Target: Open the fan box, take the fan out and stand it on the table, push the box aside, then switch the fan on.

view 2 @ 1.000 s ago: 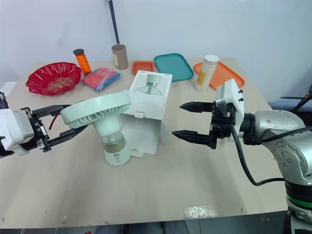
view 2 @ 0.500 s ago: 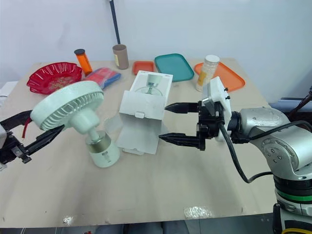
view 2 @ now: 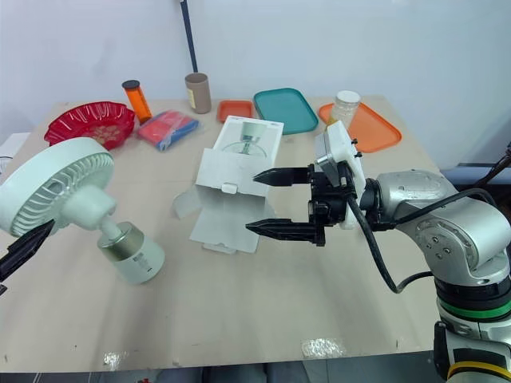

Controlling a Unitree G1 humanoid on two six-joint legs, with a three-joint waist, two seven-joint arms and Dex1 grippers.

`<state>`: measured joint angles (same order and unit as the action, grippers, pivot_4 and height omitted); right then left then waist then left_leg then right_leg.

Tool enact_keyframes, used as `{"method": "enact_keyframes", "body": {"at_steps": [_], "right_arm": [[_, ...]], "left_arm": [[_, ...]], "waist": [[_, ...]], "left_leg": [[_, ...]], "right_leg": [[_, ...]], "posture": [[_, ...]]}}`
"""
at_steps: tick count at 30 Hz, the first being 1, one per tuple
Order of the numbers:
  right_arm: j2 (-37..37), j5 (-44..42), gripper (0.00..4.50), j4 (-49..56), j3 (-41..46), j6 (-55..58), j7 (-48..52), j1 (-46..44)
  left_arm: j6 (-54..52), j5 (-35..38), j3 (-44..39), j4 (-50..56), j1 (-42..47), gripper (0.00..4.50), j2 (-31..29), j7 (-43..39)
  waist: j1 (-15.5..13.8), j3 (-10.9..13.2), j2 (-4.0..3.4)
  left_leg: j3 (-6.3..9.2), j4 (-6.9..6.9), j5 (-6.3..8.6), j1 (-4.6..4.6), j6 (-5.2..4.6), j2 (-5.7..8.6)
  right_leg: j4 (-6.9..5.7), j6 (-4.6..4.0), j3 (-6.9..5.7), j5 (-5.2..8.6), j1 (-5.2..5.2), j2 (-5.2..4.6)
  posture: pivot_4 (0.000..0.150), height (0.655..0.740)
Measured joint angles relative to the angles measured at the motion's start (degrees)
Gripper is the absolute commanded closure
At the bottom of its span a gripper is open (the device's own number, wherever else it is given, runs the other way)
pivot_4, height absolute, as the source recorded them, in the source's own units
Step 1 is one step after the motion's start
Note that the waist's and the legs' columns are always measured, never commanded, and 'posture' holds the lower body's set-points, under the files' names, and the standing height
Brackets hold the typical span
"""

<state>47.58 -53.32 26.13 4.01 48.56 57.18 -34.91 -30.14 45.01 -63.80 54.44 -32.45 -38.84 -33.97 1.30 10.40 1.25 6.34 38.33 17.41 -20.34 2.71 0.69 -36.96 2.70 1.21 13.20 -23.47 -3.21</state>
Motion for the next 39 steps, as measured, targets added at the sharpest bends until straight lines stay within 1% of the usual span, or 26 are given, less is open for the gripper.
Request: {"method": "enact_keyframes", "body": {"at_steps": [8,13,16,22,28,31,36,39], "right_arm": [[-0.6,0.1,0.0,0.2,-0.2,0.2,-0.1,0.0],[-1.0,0.3,0.0,1.2,-1.2,-0.1,-0.2,0.3],[-1.3,0.7,0.0,1.8,-1.3,-0.5,-0.9,1.0],[-1.4,0.7,0.0,3.0,-1.3,-0.6,-2.0,2.5],[-1.4,0.7,0.0,3.5,-1.3,-1.0,-2.5,3.0],[-1.4,0.7,0.0,3.5,-1.3,-1.1,-2.5,3.4],[-1.5,1.0,0.0,3.5,-1.3,-1.7,-2.5,3.5],[-1.8,1.3,0.0,3.5,-1.3,-1.7,-2.5,3.5]], "left_arm": [[-0.3,-3.8,0.3,-8.1,1.8,2.41,1.1,4.5],[0.0,-8.5,5.7,-12.0,7.5,2.41,-2.1,5.3],[0.0,-10.4,10.1,-13.5,12.8,2.41,-3.4,6.5],[0.3,-13.8,15.1,-15.7,16.7,2.41,-4.5,5.9],[1.1,-17.0,14.7,-19.8,17.5,2.41,-7.5,2.7],[1.8,-18.2,13.6,-21.8,17.6,2.41,-7.9,1.2],[2.8,-20.6,14.0,-23.2,19.3,2.41,-7.7,1.4],[2.8,-21.8,16.4,-21.0,20.5,2.41,-4.4,4.2]], "waist": [[0.0,0.0,0.03],[-0.1,0.0,0.08],[0.0,0.0,0.12],[0.1,0.0,0.13],[0.1,0.0,0.14],[0.1,0.0,0.15],[0.0,0.0,0.18],[0.0,0.0,0.18]], "left_leg": [[0.0,0.01,0.0,0.0,0.0,-0.02],[0.03,0.01,0.0,0.0,0.01,-0.01],[0.03,0.0,0.04,0.0,0.07,-0.03],[-0.02,-0.02,0.06,-0.05,0.1,-0.09],[-0.03,-0.01,0.06,-0.05,0.11,-0.1],[-0.03,-0.01,0.07,-0.05,0.1,-0.11],[-0.02,0.0,0.07,-0.05,0.11,-0.1],[-0.02,0.0,0.08,-0.05,0.11,-0.09]], "right_leg": [[0.0,-0.01,-0.01,0.0,0.01,0.02],[0.0,0.0,-0.02,0.0,0.02,0.02],[0.01,-0.01,-0.02,0.0,0.0,0.02],[0.01,-0.02,-0.01,0.0,-0.1,0.05],[0.01,-0.03,-0.01,0.0,-0.1,0.07],[0.01,-0.03,-0.02,0.0,-0.1,0.07],[0.01,-0.03,-0.02,0.0,-0.08,0.05],[0.02,-0.02,-0.01,0.0,-0.08,0.02]], "posture": [[0.15,0.74],[0.15,0.74],[0.15,0.74],[0.15,0.74],[0.15,0.74],[0.15,0.74],[0.15,0.74],[0.15,0.74]]}}
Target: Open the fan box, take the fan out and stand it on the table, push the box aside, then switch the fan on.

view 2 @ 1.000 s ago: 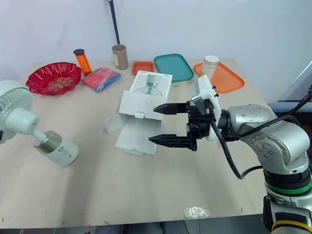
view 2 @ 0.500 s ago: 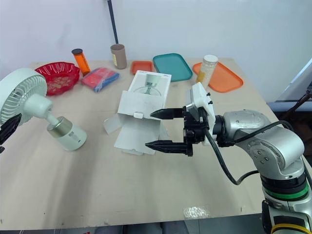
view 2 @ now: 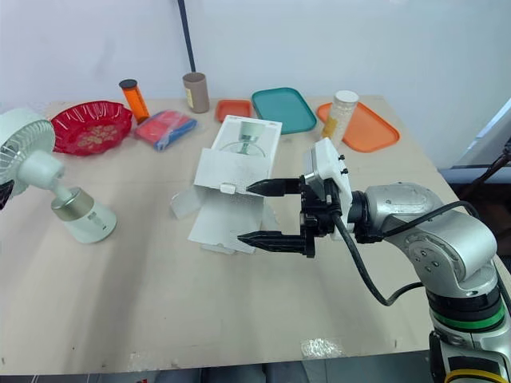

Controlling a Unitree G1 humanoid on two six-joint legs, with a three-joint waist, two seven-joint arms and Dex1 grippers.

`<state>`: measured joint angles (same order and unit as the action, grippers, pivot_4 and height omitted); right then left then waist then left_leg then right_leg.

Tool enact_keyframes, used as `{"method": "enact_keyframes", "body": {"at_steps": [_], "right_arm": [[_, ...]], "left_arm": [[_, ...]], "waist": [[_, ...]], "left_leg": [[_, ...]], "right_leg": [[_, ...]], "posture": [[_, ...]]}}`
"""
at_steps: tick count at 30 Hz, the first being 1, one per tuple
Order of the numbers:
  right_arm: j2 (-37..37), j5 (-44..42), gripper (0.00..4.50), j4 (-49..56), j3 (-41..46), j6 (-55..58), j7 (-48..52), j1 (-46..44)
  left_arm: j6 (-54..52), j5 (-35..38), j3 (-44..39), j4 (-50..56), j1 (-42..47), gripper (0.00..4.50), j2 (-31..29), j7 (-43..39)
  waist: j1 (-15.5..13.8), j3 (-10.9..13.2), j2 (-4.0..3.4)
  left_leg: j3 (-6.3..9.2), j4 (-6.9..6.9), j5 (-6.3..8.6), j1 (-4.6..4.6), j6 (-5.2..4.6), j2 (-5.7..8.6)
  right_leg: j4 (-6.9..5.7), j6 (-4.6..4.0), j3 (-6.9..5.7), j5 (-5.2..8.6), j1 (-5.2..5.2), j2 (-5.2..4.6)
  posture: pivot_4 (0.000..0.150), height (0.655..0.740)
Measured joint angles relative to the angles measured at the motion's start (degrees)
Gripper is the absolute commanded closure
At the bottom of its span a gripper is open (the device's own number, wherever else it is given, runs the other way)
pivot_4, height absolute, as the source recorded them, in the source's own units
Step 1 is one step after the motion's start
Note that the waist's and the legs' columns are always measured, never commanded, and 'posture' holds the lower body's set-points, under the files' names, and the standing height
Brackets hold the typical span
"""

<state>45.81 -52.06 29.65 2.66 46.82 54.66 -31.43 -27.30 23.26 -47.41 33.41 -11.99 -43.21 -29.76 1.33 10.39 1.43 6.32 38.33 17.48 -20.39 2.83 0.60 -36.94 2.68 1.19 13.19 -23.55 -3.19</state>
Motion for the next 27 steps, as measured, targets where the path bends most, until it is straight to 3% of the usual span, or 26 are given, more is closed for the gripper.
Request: {"method": "enact_keyframes", "body": {"at_steps": [12,27], "right_arm": [[-0.4,0.5,0.0,0.0,0.0,0.0,-0.4,0.0],[-0.4,0.5,0.0,0.8,0.0,0.1,-1.3,1.3]], "left_arm": [[-0.7,-2.0,6.6,4.1,1.6,2.41,4.2,4.5],[-3.1,2.0,8.6,4.7,4.5,2.41,10.6,8.1]], "waist": [[-0.1,0.0,0.02],[-0.3,-0.1,-0.05]], "left_leg": [[0.01,0.03,0.01,0.03,0.03,0.0],[0.07,0.07,0.0,0.07,0.04,0.06]], "right_leg": [[-0.02,0.0,-0.01,0.0,0.04,0.02],[-0.01,0.02,-0.03,-0.01,0.13,-0.02]], "posture": [[0.15,0.74],[0.15,0.74]]}}
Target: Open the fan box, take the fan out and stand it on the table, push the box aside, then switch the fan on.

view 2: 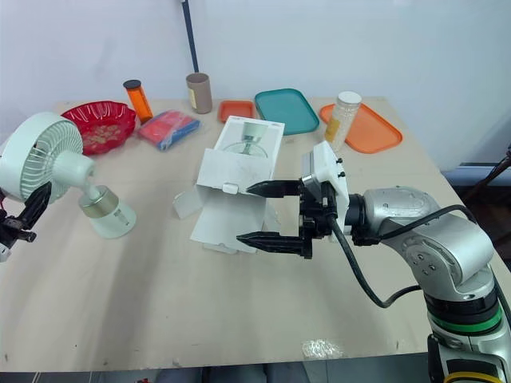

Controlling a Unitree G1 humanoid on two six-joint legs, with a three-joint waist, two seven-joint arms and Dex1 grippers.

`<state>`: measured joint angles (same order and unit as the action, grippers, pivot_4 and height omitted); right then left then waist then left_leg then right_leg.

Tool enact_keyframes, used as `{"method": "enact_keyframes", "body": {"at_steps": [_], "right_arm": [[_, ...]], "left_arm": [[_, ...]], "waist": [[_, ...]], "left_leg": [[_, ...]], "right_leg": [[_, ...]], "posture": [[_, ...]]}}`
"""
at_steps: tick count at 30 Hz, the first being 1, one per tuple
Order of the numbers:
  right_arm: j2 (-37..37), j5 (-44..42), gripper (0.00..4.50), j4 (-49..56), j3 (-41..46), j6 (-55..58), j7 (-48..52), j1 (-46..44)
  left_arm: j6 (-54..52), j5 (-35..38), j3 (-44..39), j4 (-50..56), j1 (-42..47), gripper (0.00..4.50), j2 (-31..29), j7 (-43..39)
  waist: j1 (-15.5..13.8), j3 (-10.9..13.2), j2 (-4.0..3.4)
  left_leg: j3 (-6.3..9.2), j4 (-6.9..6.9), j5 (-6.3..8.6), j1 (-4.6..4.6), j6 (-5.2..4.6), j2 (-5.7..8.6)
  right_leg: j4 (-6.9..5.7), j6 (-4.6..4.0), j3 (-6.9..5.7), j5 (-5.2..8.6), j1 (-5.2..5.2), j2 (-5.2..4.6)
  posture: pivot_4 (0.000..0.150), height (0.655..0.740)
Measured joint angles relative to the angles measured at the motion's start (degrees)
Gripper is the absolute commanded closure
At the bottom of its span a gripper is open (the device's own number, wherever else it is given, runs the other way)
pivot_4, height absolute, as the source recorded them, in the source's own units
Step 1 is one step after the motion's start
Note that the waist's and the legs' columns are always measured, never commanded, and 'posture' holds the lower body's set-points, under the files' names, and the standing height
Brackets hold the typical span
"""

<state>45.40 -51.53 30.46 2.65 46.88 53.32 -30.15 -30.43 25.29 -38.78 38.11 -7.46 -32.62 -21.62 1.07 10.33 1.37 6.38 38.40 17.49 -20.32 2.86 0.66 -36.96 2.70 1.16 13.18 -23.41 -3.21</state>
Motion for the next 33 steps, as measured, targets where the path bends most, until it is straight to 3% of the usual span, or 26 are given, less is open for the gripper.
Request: {"method": "enact_keyframes", "body": {"at_steps": [21,33], "right_arm": [[0.4,0.0,0.0,0.9,0.0,0.4,-0.2,0.1],[-0.3,0.0,0.0,0.9,-0.1,0.4,-1.4,0.1]], "left_arm": [[-4.7,11.6,-0.5,0.2,0.4,2.41,6.3,7.7],[-4.5,13.8,0.4,-0.4,0.1,2.41,7.3,10.8]], "waist": [[-0.1,-0.4,-0.55],[-0.1,-0.6,-0.77]], "left_leg": [[0.04,0.0,-0.01,0.12,0.01,0.04],[0.05,0.0,-0.01,0.14,0.01,0.06]], "right_leg": [[0.0,0.02,0.0,0.01,0.12,-0.01],[0.0,0.03,0.0,0.01,0.14,-0.01]], "posture": [[0.15,0.74],[0.15,0.74]]}}
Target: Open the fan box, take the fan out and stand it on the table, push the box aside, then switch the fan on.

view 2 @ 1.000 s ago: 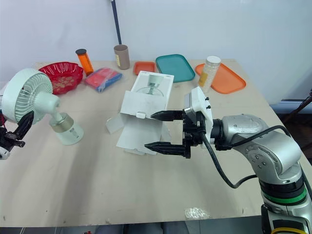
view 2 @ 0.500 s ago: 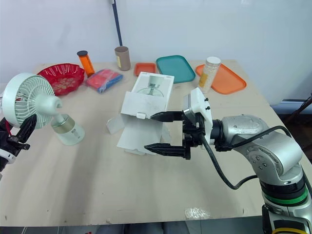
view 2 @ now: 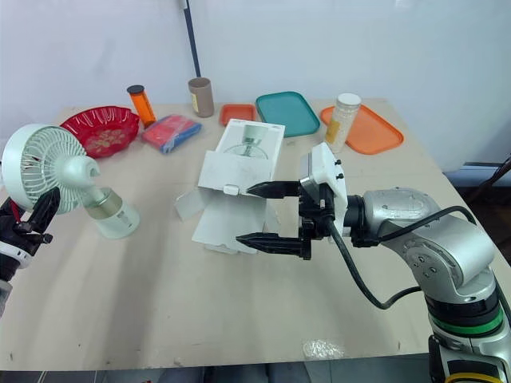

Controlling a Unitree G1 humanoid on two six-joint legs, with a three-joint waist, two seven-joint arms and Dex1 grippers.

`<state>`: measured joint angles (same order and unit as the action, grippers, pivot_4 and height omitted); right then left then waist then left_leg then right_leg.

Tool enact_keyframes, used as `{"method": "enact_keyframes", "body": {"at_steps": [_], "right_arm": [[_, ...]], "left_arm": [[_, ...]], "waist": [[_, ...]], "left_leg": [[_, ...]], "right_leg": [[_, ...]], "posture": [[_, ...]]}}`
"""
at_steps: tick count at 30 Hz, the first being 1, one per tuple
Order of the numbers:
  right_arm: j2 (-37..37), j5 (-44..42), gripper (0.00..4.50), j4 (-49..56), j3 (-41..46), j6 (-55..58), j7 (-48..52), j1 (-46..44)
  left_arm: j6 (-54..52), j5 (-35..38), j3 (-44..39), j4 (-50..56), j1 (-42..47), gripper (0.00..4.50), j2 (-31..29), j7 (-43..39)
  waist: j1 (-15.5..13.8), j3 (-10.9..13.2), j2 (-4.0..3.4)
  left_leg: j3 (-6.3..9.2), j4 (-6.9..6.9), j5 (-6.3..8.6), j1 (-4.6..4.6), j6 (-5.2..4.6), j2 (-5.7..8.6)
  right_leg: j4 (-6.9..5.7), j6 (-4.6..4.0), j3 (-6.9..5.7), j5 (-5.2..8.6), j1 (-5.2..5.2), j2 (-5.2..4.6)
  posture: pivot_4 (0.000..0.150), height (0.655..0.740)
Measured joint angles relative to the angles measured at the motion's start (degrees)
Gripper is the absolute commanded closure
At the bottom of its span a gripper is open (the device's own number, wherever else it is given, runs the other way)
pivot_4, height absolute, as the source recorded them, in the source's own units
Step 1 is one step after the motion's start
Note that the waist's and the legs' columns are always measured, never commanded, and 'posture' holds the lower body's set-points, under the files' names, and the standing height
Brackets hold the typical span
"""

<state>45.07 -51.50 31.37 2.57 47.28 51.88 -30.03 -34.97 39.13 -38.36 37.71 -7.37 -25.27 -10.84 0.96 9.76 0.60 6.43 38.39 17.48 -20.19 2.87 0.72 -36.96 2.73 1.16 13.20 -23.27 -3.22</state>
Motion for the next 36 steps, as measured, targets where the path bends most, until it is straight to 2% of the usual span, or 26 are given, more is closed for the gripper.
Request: {"method": "enact_keyframes", "body": {"at_steps": [14,16,18,21,36], "right_arm": [[-0.6,0.0,0.0,0.2,-0.7,-0.2,-0.1,-0.1],[-0.6,0.0,0.0,0.2,-0.7,-0.3,0.2,-0.1],[-0.6,0.0,0.0,0.3,-0.7,-0.3,0.3,-0.1],[-0.6,0.1,0.0,0.3,-0.7,-0.4,0.3,-0.1],[-0.7,0.6,0.0,0.4,-1.6,-0.9,0.4,0.0]], "left_arm": [[0.9,1.0,0.2,-0.6,-0.7,2.41,0.0,0.3],[1.0,1.3,0.3,-0.7,-0.7,1.39,0.0,0.4],[0.0,1.3,2.1,-2.0,-1.7,0.67,0.0,0.4],[-0.4,1.2,2.6,-3.0,-1.9,0.09,0.2,0.7],[-0.4,2.1,1.7,-2.5,-4.6,0.09,0.1,1.6]], "waist": [[0.0,-0.1,-0.17],[0.0,-0.1,-0.18],[0.2,-0.1,-0.11],[0.2,0.1,0.23],[0.2,0.1,0.27]], "left_leg": [[0.0,-0.01,0.0,0.01,0.0,0.01],[0.0,-0.01,0.0,0.01,0.0,0.01],[-0.01,-0.04,0.0,-0.01,0.0,0.0],[0.01,-0.04,0.0,-0.08,0.0,-0.05],[0.0,-0.07,0.01,-0.11,0.0,-0.04]], "right_leg": [[0.0,0.01,0.01,0.01,0.0,0.0],[0.0,0.01,0.01,0.01,0.0,0.0],[0.01,0.01,0.03,0.02,-0.03,0.01],[0.02,0.0,0.02,0.03,-0.1,0.06],[0.08,0.0,0.02,0.03,-0.12,0.02]], "posture": [[0.15,0.74],[0.15,0.74],[0.15,0.74],[0.15,0.74],[0.15,0.74]]}}
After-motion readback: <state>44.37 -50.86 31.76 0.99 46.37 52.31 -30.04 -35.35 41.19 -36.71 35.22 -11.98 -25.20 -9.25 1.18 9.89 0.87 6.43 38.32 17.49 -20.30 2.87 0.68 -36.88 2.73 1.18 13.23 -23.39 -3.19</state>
